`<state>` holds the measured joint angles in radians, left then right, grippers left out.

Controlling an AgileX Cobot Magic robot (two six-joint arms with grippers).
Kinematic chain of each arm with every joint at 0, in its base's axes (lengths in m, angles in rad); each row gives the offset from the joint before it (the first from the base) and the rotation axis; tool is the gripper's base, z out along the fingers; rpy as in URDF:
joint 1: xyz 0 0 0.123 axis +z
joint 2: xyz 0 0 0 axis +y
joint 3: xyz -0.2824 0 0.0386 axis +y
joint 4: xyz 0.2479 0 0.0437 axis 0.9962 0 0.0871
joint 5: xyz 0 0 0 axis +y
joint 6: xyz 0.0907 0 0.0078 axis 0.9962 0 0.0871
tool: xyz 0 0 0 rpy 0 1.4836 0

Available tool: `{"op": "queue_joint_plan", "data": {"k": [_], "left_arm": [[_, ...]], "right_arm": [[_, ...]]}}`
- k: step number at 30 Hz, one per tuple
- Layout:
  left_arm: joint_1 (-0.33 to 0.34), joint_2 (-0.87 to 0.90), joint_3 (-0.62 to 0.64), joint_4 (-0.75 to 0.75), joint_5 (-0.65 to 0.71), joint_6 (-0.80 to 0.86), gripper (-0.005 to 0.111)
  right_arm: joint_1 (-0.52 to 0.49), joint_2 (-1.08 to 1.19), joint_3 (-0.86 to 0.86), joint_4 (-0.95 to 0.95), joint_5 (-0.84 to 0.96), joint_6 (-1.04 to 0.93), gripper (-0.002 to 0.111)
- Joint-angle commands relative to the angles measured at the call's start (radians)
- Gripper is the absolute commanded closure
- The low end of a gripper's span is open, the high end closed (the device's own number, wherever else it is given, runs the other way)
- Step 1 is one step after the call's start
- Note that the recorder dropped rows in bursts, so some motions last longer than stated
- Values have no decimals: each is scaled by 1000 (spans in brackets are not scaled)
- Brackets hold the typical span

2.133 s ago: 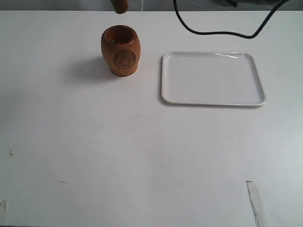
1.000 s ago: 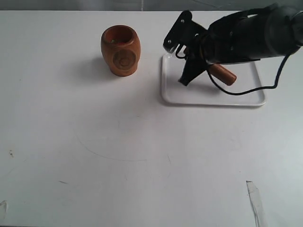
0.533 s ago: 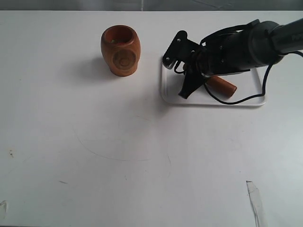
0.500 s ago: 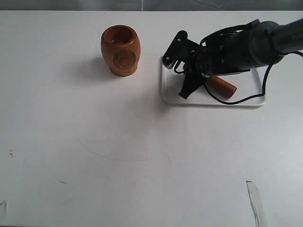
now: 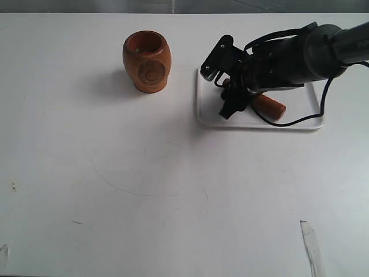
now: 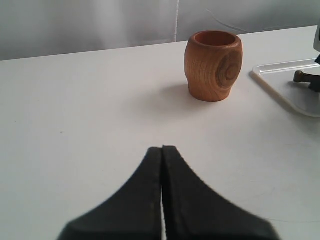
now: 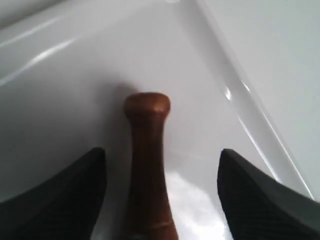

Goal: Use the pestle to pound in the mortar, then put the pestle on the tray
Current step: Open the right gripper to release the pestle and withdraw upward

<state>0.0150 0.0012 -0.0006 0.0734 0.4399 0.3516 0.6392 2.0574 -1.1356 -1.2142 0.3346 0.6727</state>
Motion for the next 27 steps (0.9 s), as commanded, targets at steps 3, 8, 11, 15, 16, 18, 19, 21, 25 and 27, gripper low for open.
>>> {"op": "queue_joint_plan", "data": {"k": [3, 8, 11, 15, 16, 18, 19, 21, 25, 27], "left_arm": [[-8, -1, 1, -7, -3, -8, 107], [-8, -1, 1, -7, -3, -8, 107], [-8, -1, 1, -7, -3, -8, 107], [-8, -1, 1, -7, -3, -8, 107], [-8, -1, 1, -7, -3, -8, 107], [-8, -1, 1, -7, -3, -8, 107], [-8, -1, 1, -7, -3, -8, 107], [-8, -1, 1, -7, -3, -8, 107], [-8, -1, 1, -7, -3, -8, 107], [-8, -1, 1, -7, -3, -8, 107]], "right_arm": [[-1, -118, 7, 77, 186, -4, 72], [18, -247, 63, 95, 157, -16, 108], [42, -346, 125, 92, 119, -14, 108], [76, -493, 218, 90, 21, 73, 108], [81, -535, 243, 88, -16, 109, 108], [88, -611, 287, 91, -91, 187, 108], [93, -654, 312, 91, -131, 214, 108], [105, -729, 363, 91, -193, 256, 108], [136, -887, 471, 127, -265, 304, 108], [150, -955, 526, 189, -271, 304, 108]]}}
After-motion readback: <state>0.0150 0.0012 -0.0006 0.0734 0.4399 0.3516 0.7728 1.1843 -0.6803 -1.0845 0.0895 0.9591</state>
